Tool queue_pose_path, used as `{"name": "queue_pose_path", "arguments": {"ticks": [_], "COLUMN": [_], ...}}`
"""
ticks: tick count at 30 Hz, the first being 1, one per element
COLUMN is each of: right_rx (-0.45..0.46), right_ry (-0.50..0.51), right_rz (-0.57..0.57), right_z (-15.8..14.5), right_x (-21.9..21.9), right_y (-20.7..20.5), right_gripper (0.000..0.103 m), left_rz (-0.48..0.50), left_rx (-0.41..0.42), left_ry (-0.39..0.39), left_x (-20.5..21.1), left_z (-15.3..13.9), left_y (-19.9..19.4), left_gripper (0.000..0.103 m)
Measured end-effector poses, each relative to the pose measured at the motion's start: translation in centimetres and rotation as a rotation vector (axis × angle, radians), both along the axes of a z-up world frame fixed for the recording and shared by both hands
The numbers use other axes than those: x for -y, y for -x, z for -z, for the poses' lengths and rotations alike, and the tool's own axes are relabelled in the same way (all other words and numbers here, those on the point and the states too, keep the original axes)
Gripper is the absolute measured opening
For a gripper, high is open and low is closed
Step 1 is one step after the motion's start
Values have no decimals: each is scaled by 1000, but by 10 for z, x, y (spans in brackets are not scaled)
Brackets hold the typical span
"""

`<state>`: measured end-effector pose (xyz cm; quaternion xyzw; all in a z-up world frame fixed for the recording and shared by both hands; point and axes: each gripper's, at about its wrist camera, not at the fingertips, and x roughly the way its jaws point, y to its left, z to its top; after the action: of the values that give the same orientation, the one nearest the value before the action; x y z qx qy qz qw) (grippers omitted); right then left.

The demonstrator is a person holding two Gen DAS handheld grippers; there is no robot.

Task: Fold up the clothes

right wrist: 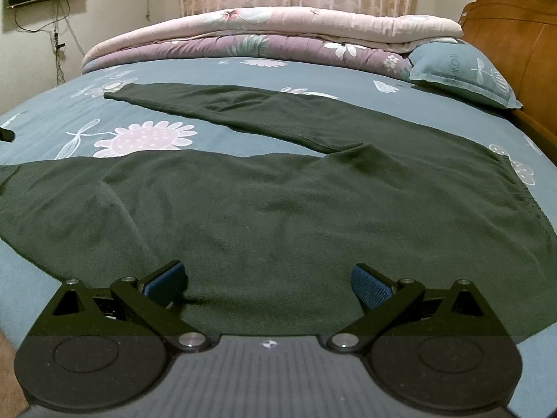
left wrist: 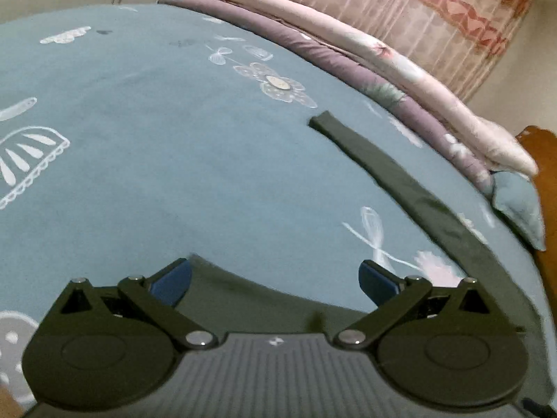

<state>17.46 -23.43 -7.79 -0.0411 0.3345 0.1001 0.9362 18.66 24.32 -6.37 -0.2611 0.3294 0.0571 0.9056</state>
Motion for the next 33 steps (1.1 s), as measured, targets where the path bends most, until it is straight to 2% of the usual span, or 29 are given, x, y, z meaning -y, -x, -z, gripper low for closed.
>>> {"name": "queue_pose_path", "arguments": {"ticks": [5, 9, 16, 18, 31, 33], "right_rx": [1, 3, 13, 20, 33, 17], "right_ry": [0, 2, 1, -13, -27, -29], "right_rz": [2, 1, -5, -15, -54, -54], "right_z": [1, 1, 0, -3, -10, -16], "right_x": [-2, -4, -4, -5, -14, -18], "right_y": [-2, -3, 0, 2, -8, -21], "right_gripper": [103, 103, 103, 103, 103, 103], "left_rz": [162, 183, 243, 301, 519, 532], "left_rx": [-13, -34, 42, 64, 59, 34], "left_ry": [8, -44, -58, -66, -333, -306], "left_x": [36, 52, 86, 106, 176, 172], "left_z": [5, 17, -11, -17, 10, 12], "left_y": [26, 41, 44, 36, 9, 2], "left_gripper": [102, 102, 102, 102, 102, 102]}}
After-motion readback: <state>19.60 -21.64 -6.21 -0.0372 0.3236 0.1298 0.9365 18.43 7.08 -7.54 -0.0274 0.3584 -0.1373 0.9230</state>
